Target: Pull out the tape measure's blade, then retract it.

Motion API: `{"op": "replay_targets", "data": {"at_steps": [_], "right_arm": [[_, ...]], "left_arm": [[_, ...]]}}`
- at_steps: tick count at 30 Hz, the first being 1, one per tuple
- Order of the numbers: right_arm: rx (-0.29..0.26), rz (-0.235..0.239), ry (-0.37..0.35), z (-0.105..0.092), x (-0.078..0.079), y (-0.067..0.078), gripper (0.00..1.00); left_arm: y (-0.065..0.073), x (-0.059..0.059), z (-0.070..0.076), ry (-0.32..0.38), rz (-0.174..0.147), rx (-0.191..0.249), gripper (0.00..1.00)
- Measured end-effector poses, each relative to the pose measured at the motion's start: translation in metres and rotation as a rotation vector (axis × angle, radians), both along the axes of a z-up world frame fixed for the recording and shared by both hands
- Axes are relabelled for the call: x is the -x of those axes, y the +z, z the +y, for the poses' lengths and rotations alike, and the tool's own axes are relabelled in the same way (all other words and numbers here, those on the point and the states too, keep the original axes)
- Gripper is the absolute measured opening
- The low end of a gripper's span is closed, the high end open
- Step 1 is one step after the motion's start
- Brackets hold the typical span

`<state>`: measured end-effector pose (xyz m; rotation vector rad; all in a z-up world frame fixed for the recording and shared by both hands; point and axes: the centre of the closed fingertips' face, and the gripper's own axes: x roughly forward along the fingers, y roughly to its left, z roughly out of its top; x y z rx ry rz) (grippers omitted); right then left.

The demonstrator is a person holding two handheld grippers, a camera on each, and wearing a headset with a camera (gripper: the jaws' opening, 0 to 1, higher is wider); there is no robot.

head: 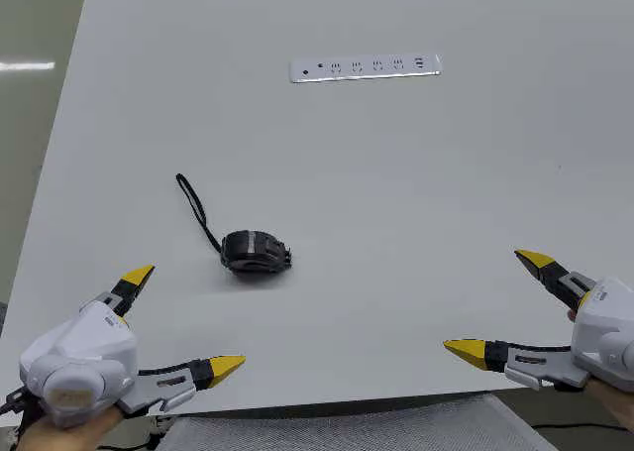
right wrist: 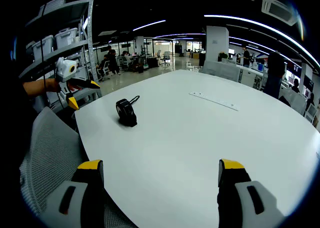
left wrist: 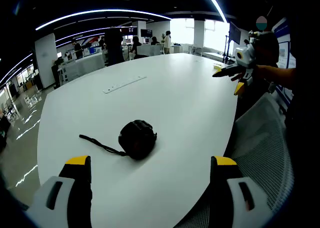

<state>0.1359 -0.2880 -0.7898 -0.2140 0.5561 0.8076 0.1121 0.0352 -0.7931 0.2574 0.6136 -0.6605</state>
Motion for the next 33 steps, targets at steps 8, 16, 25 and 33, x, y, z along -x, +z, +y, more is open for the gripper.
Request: {"op": "replay_targets", "data": {"at_steps": [8, 16, 25, 33], "right_arm": [[0.003, -0.004, 0.002, -0.001, 0.0, -0.001, 0.96], [0.004, -0.002, 0.005, -0.001, -0.001, -0.002, 0.96], [0.006, -0.003, 0.016, -0.002, -0.004, -0.004, 0.94], [0.009, -0.001, 0.031, 0.001, -0.008, -0.006, 0.93]], "left_arm": [[0.0, 0.0, -0.001, -0.005, -0.001, -0.003, 0.98], [0.0, -0.002, -0.001, -0.007, -0.003, -0.005, 0.97], [0.0, -0.005, 0.0, -0.012, -0.001, -0.012, 0.96], [-0.002, -0.01, 0.001, -0.022, 0.0, -0.014, 0.95]]}}
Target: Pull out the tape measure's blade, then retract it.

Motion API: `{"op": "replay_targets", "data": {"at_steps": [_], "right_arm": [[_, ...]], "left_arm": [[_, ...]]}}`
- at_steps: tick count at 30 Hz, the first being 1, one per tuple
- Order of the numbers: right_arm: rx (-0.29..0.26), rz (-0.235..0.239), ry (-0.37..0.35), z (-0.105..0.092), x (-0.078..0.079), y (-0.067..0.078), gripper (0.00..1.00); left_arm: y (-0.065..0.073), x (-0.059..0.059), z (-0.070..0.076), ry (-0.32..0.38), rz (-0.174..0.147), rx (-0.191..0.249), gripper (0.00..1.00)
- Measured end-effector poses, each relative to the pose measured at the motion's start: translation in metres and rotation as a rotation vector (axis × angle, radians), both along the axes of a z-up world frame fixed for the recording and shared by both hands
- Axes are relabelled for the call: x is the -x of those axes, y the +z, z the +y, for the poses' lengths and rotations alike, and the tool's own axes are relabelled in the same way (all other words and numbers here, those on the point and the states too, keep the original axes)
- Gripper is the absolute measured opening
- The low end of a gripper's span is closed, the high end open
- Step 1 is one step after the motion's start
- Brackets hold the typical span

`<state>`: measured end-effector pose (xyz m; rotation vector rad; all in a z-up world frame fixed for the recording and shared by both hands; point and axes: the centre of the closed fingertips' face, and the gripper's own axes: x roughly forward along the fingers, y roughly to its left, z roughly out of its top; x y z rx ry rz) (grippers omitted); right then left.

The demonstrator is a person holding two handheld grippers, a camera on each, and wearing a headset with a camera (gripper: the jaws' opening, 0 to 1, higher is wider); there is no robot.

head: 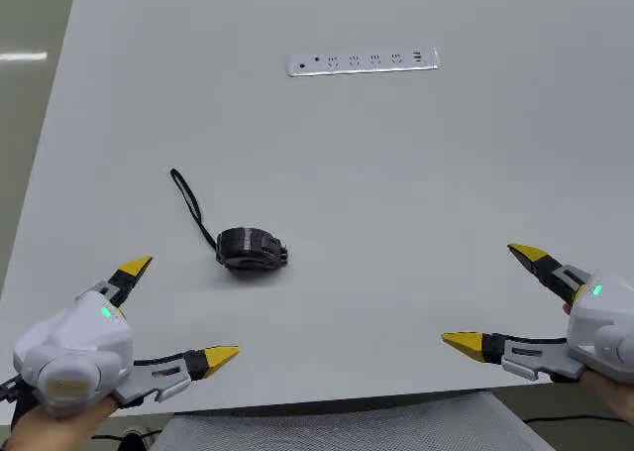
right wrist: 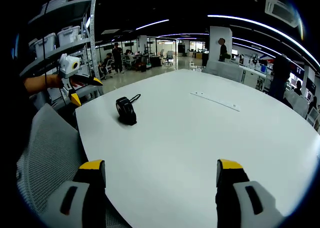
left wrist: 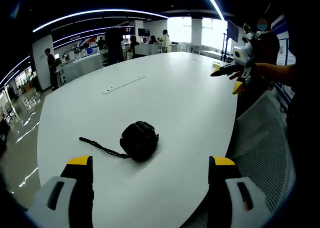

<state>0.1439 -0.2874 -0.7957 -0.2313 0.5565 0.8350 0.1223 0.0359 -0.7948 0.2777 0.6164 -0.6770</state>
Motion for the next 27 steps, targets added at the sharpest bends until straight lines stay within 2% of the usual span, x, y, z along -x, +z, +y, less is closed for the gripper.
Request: {"op": "replay_targets", "data": {"at_steps": [6, 18, 27], "right_arm": [[0.003, -0.007, 0.019, 0.002, -0.005, -0.002, 0.92], [0.023, -0.017, 0.091, 0.009, -0.017, -0.009, 0.87], [0.029, -0.029, 0.167, 0.022, -0.027, -0.016, 0.82]], "left_arm": [[-0.004, -0.004, -0.001, -0.016, 0.003, -0.001, 0.92], [-0.014, -0.016, -0.002, -0.084, 0.015, -0.035, 0.85], [-0.025, -0.028, 0.0, -0.155, 0.027, -0.087, 0.77]]}}
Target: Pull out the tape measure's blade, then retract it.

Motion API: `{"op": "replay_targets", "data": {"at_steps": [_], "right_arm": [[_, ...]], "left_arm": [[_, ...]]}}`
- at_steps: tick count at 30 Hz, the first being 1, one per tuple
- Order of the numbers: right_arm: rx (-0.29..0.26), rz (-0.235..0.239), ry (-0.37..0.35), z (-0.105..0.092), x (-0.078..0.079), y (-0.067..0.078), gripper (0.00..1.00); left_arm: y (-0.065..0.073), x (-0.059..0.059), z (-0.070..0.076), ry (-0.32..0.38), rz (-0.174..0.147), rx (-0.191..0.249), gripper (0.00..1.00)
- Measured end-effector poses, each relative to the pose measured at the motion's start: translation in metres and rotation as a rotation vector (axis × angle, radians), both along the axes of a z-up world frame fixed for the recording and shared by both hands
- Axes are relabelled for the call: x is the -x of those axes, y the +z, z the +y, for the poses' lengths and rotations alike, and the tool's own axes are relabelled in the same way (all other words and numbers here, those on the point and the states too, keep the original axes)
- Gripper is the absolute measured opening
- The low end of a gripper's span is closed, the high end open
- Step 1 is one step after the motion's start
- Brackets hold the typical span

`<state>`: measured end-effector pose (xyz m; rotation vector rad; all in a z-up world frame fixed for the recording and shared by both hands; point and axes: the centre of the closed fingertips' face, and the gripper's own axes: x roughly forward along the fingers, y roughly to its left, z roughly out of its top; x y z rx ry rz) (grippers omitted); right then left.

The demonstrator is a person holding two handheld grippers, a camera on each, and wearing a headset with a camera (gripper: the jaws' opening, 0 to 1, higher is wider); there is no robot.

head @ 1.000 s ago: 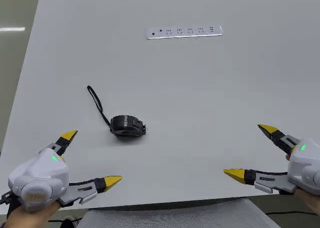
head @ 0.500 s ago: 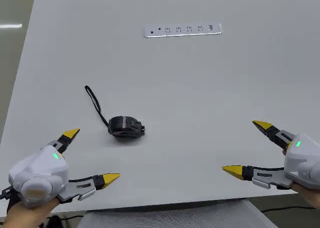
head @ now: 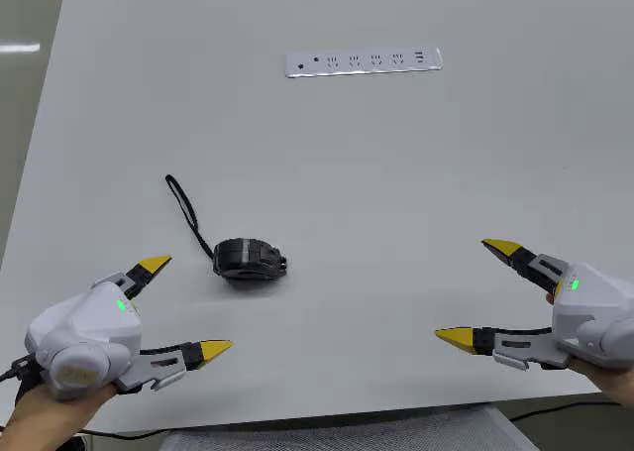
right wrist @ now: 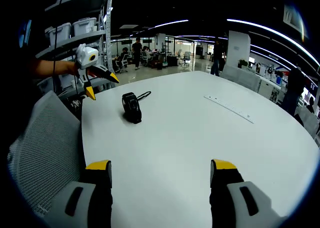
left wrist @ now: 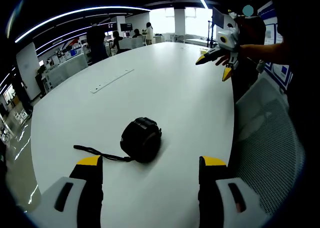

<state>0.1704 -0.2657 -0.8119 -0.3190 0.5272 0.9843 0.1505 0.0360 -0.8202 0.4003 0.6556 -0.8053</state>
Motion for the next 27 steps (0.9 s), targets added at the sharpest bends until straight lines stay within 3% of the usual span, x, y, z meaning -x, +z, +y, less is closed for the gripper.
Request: {"op": "replay_targets", "data": {"at_steps": [27], "right_arm": [[0.026, -0.004, 0.206, 0.043, -0.025, -0.029, 0.68]], "left_arm": [[-0.025, -0.034, -0.006, -0.186, 0.011, -0.085, 0.6]]}}
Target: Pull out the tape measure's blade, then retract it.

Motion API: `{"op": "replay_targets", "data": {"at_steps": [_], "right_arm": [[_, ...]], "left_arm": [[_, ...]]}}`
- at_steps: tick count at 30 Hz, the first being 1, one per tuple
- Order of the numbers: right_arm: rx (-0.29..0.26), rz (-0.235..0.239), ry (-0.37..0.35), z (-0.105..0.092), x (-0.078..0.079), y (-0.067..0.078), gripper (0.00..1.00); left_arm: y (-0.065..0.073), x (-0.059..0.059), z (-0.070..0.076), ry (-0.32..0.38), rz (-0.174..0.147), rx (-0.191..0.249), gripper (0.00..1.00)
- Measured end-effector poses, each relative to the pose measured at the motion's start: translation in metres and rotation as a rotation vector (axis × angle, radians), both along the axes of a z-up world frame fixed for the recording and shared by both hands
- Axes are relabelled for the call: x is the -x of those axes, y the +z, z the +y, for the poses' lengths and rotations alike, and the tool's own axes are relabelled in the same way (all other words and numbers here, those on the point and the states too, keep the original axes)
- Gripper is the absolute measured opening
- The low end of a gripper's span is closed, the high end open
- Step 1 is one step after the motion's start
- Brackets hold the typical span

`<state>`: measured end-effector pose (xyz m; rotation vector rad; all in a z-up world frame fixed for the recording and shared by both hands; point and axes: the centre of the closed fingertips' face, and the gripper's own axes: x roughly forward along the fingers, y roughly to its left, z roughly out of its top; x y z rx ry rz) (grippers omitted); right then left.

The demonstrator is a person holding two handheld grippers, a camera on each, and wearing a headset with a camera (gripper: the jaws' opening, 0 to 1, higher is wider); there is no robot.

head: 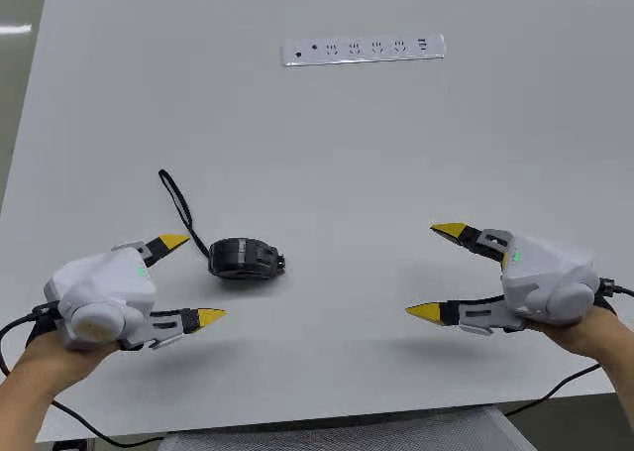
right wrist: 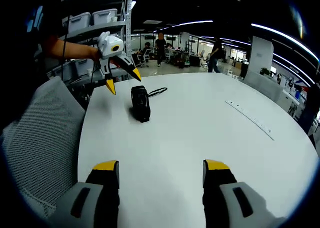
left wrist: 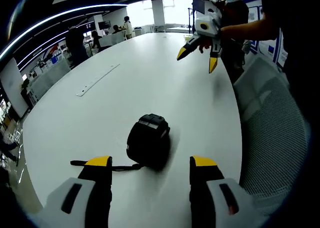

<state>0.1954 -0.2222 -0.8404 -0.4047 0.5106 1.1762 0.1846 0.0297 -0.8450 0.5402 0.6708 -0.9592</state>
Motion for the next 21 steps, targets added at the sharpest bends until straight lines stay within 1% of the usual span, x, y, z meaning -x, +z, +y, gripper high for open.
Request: {"op": "replay_targets", "data": {"at_steps": [4, 8, 10, 15, 19, 21], "right_arm": [[0.001, -0.001, 0.025, 0.006, -0.002, -0.005, 0.67], [0.005, -0.002, 0.047, 0.012, -0.004, -0.009, 0.65], [0.013, -0.004, 0.058, 0.014, -0.006, -0.012, 0.63], [0.013, 0.002, 0.071, 0.021, -0.011, -0.016, 0.62], [0.01, 0.005, 0.086, 0.026, -0.014, -0.02, 0.62], [0.009, 0.004, 0.092, 0.029, -0.016, -0.022, 0.6]], "left_arm": [[-0.001, -0.005, -0.004, -0.026, -0.002, -0.005, 0.58], [-0.005, -0.007, -0.008, -0.075, 0.003, -0.021, 0.56], [-0.007, -0.009, -0.01, -0.095, 0.01, -0.028, 0.55], [-0.014, -0.014, -0.014, -0.134, 0.02, -0.05, 0.52], [-0.018, -0.018, -0.016, -0.159, 0.035, -0.05, 0.51], [-0.02, -0.019, -0.016, -0.178, 0.031, -0.068, 0.5]]}}
